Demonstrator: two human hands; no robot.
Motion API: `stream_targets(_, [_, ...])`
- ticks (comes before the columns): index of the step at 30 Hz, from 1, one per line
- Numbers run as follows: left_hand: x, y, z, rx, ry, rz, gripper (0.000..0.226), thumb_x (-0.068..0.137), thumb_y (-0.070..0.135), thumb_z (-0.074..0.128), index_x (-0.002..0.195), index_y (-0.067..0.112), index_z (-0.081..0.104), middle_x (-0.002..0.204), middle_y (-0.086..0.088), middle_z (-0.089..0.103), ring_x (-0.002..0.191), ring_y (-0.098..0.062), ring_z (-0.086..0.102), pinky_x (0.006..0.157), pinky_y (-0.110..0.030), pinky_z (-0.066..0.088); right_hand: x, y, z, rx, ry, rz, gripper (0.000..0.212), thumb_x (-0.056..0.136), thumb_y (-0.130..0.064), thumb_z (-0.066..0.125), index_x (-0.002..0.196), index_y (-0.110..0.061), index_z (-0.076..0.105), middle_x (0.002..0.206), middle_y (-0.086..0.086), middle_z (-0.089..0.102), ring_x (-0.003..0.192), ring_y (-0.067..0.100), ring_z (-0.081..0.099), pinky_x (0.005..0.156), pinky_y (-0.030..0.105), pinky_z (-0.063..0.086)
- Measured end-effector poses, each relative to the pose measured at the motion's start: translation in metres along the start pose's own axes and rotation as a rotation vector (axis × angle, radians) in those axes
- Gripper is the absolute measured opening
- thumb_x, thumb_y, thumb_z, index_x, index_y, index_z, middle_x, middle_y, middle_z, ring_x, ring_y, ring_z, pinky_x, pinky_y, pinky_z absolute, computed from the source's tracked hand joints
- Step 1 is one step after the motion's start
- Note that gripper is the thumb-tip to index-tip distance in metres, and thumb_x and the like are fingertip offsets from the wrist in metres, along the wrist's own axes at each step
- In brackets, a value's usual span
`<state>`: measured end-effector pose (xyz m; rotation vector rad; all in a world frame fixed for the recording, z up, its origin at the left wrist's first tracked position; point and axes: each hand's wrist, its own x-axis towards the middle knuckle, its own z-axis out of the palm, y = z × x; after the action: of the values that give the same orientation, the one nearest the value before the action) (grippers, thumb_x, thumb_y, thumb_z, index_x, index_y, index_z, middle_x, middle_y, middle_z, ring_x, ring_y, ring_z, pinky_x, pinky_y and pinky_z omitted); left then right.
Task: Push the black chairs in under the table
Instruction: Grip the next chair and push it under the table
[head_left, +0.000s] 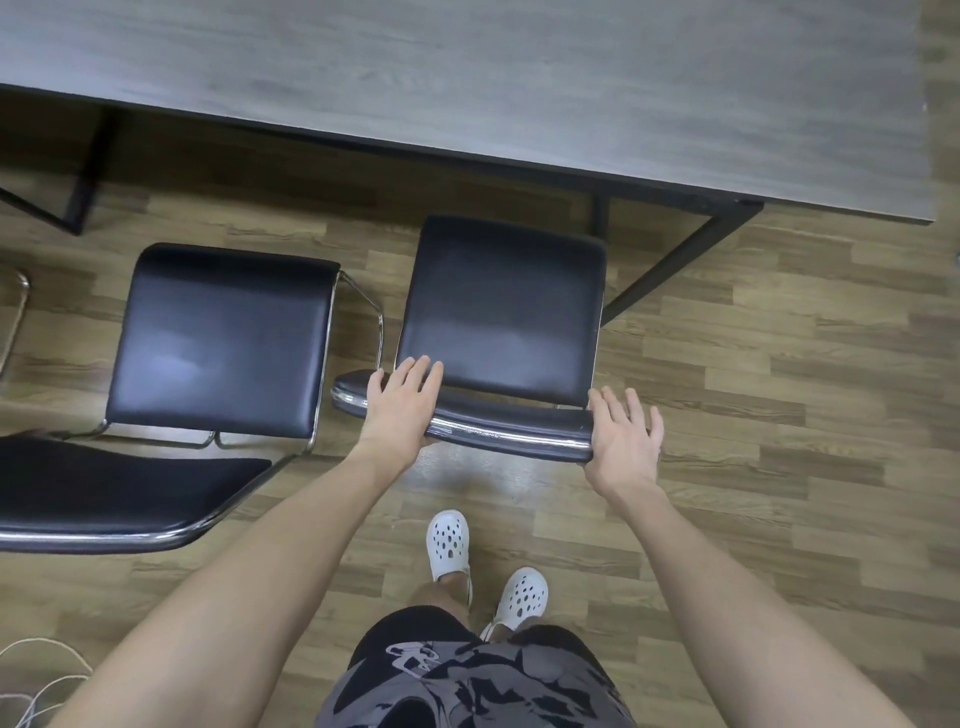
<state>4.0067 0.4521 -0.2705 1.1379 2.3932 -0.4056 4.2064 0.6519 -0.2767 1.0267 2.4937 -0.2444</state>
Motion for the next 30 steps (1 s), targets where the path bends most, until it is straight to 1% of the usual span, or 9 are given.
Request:
stream_targets(2, [0.005, -0.002, -0.001, 0.015, -0.002, 0.005, 0.114, 0.078, 0.03, 0.08, 0.154, 0.013, -0.003, 0.163, -0.006, 0.004, 0.15, -0.023, 0.006, 0.117, -0.048, 0.014, 0.004, -0.001, -0.001, 0.005, 0.019, 0.005, 0.093, 0.075, -0.003, 0.066, 0.153, -0.022, 0.018, 0.161, -0.005, 0.019, 0.15, 0.023, 0.004, 0.119, 0.048, 0.004])
stream_targets(5, [0.012, -0.004, -0.003, 0.027, 0.012, 0.015, 0.118, 0.077, 0.032, 0.081, 0.154, 0.011, -0.007, 0.163, -0.007, 0.002, 0.15, -0.023, 0.005, 0.117, -0.049, 0.015, 0.011, -0.001, -0.002, 0.003, 0.025, 0.004, 0.093, 0.076, -0.005, 0.067, 0.153, -0.02, 0.018, 0.161, -0.004, 0.018, 0.15, 0.023, 0.003, 0.119, 0.049, 0.003])
stream_targets(10, [0.023, -0.006, -0.01, 0.019, 0.019, 0.014, 0.117, 0.075, 0.019, 0.079, 0.154, 0.01, -0.006, 0.163, -0.007, 0.001, 0.15, -0.024, 0.004, 0.117, -0.05, 0.014, 0.023, -0.001, -0.008, 0.01, 0.027, -0.003, 0.091, 0.076, -0.008, 0.069, 0.152, -0.019, 0.021, 0.161, -0.002, 0.02, 0.15, 0.024, 0.005, 0.119, 0.048, 0.005])
stream_targets(17, [0.04, -0.007, -0.02, 0.019, 0.024, 0.008, 0.12, 0.069, 0.003, 0.079, 0.154, 0.011, -0.005, 0.163, -0.008, 0.002, 0.15, -0.025, 0.004, 0.117, -0.05, 0.014, 0.042, 0.0, -0.017, -0.007, 0.028, -0.007, 0.09, 0.078, -0.006, 0.066, 0.153, -0.02, 0.018, 0.161, -0.003, 0.018, 0.15, 0.023, 0.003, 0.119, 0.047, 0.004])
stream_targets(19, [0.048, -0.006, -0.025, 0.018, 0.021, 0.003, 0.122, 0.067, 0.002, 0.08, 0.154, 0.012, -0.005, 0.163, -0.009, 0.001, 0.15, -0.026, 0.004, 0.117, -0.05, 0.014, 0.049, 0.002, -0.021, -0.008, 0.034, -0.011, 0.09, 0.078, -0.007, 0.066, 0.153, -0.02, 0.018, 0.161, -0.002, 0.017, 0.15, 0.023, 0.003, 0.119, 0.047, 0.004])
stream_targets(23, [0.065, -0.005, -0.037, -0.006, 0.03, 0.002, 0.12, 0.071, 0.007, 0.08, 0.154, 0.011, -0.006, 0.163, -0.01, 0.001, 0.15, -0.026, 0.003, 0.118, -0.05, 0.013, 0.068, 0.006, -0.032, -0.001, 0.037, -0.01, 0.092, 0.077, -0.005, 0.067, 0.153, -0.02, 0.017, 0.162, -0.002, 0.017, 0.15, 0.022, 0.003, 0.119, 0.047, 0.004])
stream_targets(27, [0.081, -0.003, -0.049, 0.004, 0.025, -0.007, 0.123, 0.067, 0.002, 0.079, 0.153, 0.009, -0.008, 0.163, -0.01, 0.001, 0.15, -0.026, 0.003, 0.118, -0.048, 0.013, 0.088, 0.01, -0.042, -0.004, 0.033, -0.021, 0.093, 0.076, -0.004, 0.067, 0.153, -0.019, 0.017, 0.162, -0.001, 0.016, 0.15, 0.022, 0.003, 0.119, 0.047, 0.004])
stream_targets(30, [0.094, -0.002, -0.059, 0.011, 0.036, -0.012, 0.121, 0.066, -0.005, 0.074, 0.153, 0.007, -0.009, 0.163, -0.01, 0.0, 0.15, -0.025, 0.002, 0.118, -0.048, 0.013, 0.102, 0.012, -0.05, -0.017, 0.042, -0.028, 0.094, 0.076, -0.004, 0.066, 0.154, -0.019, 0.016, 0.162, -0.001, 0.015, 0.151, 0.022, 0.002, 0.12, 0.047, 0.003])
